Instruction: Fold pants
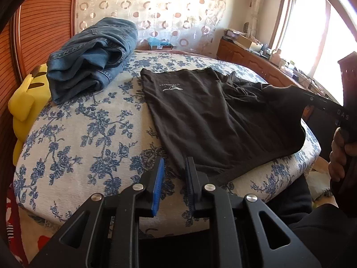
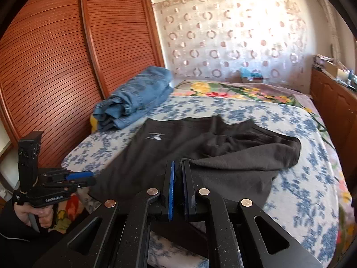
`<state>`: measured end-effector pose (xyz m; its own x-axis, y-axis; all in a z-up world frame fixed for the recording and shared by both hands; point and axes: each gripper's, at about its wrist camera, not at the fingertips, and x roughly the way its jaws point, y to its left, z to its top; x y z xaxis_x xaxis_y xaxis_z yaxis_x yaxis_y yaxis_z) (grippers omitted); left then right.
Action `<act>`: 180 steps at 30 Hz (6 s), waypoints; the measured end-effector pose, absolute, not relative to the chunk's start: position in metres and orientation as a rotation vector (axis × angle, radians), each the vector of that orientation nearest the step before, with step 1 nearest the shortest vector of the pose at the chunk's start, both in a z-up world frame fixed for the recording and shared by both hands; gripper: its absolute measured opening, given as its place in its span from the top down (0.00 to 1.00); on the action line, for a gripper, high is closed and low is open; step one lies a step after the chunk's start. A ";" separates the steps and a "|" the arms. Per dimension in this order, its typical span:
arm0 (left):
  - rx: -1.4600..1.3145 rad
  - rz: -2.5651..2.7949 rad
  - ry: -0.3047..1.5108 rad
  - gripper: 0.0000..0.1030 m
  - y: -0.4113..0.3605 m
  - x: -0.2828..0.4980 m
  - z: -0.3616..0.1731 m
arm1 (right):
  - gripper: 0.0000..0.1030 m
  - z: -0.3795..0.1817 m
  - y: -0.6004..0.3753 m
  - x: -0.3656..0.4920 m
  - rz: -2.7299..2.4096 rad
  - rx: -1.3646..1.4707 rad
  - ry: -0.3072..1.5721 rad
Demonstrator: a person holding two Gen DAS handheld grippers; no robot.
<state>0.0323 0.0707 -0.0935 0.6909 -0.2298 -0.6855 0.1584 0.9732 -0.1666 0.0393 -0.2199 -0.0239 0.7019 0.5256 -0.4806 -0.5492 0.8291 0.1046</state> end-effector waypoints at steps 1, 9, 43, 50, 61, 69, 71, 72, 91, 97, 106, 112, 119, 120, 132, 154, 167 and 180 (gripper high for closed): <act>-0.092 -0.216 0.777 0.81 0.070 0.032 -0.093 | 0.94 -0.023 -0.215 0.042 0.608 -0.053 0.519; -0.098 -0.211 0.774 0.81 0.074 0.033 -0.091 | 0.94 -0.022 -0.186 0.050 0.673 -0.090 0.511; -0.115 -0.088 0.760 0.53 0.116 0.028 -0.094 | 0.76 -0.055 -0.104 0.078 0.874 -0.108 0.673; -0.089 -0.146 0.737 0.53 0.094 0.034 -0.083 | 0.66 -0.039 -0.148 0.066 0.750 -0.133 0.590; -0.066 -0.238 0.750 0.53 0.061 0.046 -0.085 | 0.66 -0.042 -0.192 0.098 0.502 -0.161 0.600; -0.054 -0.236 0.791 0.53 0.057 0.050 -0.098 | 0.66 -0.045 -0.181 0.141 0.501 -0.173 0.650; -0.052 -0.233 0.801 0.53 0.057 0.051 -0.101 | 0.68 -0.048 -0.174 0.153 0.500 -0.205 0.677; -0.052 -0.233 0.805 0.53 0.057 0.050 -0.102 | 0.80 -0.049 -0.171 0.157 0.503 -0.219 0.691; -0.089 -0.229 0.790 0.53 0.070 0.039 -0.104 | 0.99 0.016 -0.093 0.196 0.696 -0.336 0.549; -0.105 -0.236 0.777 0.53 0.075 0.034 -0.102 | 0.99 0.017 -0.053 0.210 0.731 -0.392 0.528; -0.105 -0.252 0.763 0.53 0.075 0.033 -0.097 | 0.92 -0.001 -0.037 0.239 0.679 -0.392 0.580; -0.090 -0.259 0.763 0.53 0.070 0.038 -0.095 | 0.77 -0.003 -0.059 0.232 0.649 -0.324 0.597; -0.074 -0.283 0.749 0.53 0.064 0.059 -0.081 | 0.77 -0.026 -0.112 0.193 0.605 -0.235 0.608; -0.072 -0.289 0.750 0.53 0.063 0.062 -0.080 | 0.76 -0.032 -0.117 0.188 0.596 -0.229 0.613; -0.045 -0.318 0.754 0.31 0.049 0.130 -0.065 | 0.51 -0.065 -0.159 0.153 0.509 -0.174 0.645; 0.070 -0.318 0.852 0.60 0.020 0.238 -0.074 | 0.51 -0.073 -0.182 0.139 0.486 -0.121 0.622; 0.006 -0.261 0.768 0.94 0.065 0.220 -0.048 | 0.51 -0.072 -0.188 0.138 0.477 -0.100 0.606; -0.015 -0.185 0.773 0.94 0.100 0.213 -0.055 | 0.51 -0.072 -0.189 0.139 0.477 -0.104 0.608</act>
